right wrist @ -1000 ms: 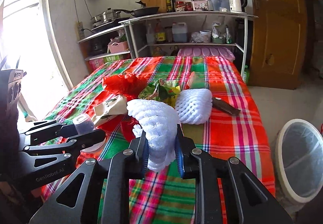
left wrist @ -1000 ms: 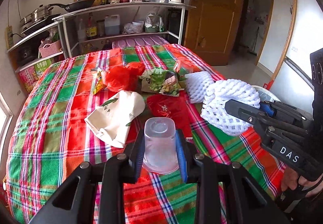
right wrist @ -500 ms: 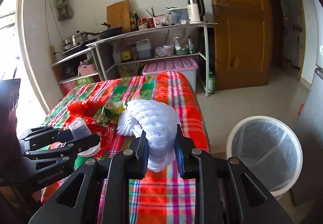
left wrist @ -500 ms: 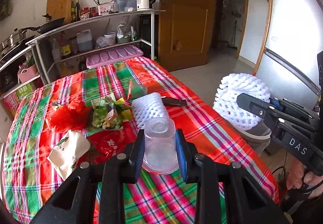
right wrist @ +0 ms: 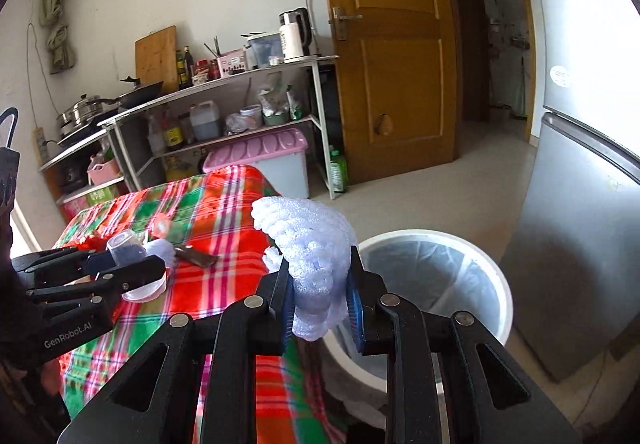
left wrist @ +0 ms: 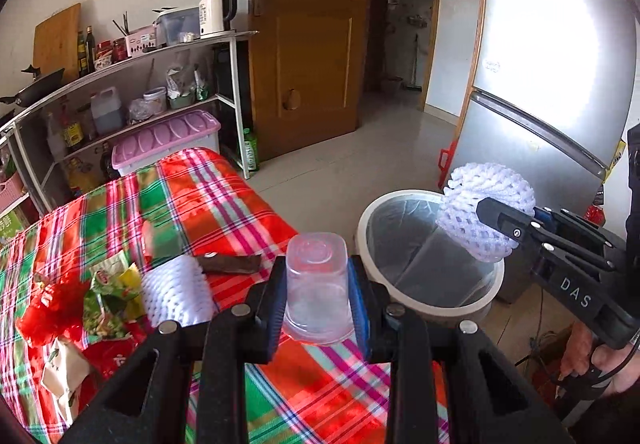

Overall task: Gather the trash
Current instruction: 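Drop the foam net into the bin with the right tool while the left drops the cup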

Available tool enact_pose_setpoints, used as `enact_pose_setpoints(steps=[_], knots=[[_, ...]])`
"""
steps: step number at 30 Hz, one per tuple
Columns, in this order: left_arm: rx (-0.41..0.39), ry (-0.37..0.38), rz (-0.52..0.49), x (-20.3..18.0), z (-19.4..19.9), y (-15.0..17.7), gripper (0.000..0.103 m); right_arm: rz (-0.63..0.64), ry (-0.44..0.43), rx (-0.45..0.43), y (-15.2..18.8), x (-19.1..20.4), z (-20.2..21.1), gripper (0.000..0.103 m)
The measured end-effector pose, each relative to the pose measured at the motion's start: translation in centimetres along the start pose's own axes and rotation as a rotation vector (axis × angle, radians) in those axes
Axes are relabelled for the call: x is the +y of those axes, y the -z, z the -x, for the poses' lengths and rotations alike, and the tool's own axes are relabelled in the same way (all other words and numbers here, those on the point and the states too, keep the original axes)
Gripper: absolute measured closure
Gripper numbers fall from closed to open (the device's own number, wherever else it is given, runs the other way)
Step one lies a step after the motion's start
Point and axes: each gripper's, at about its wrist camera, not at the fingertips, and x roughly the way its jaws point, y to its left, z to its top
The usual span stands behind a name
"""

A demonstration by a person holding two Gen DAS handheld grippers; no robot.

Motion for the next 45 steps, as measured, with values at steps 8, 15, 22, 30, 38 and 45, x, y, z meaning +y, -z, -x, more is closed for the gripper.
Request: enact_pose_setpoints(steps=[8,15,22,30,38,45], knots=[[0.044,0.059,-0.019,-3.0,-4.5,-1.4,0.072,-0.051,0.108,0.048,0.4,-5.0,-1.0,0.080],[0.106,0.101,-0.057,-6.2,-8.5,-2.3,0.072,-0.074,0.181,0.122,1.6,-8.7,-3.2,0.080],[0.183,0.141,-0.065,-8.6,-12.3,-2.5,0.072,-0.096,0.219,0.185,2.6,-11.2,-5.5,0.080],[0.251,0.132,-0.064,-10.0,-15.5,-2.0,0.072,-0.125,0.249,0.247,3.9,-13.7,-7.2,0.078],[0.284,0.123,-0.058,-10.0,-16.4,-1.4,0.046,-0.140,0.249,0.300,4.4,-14.5,-8.7,0.046],[0.273,0.123,-0.040,-9.4,-15.5,-1.6,0.042,-0.146,0.257,0.293,4.6,-14.3,-8.2,0.046]])
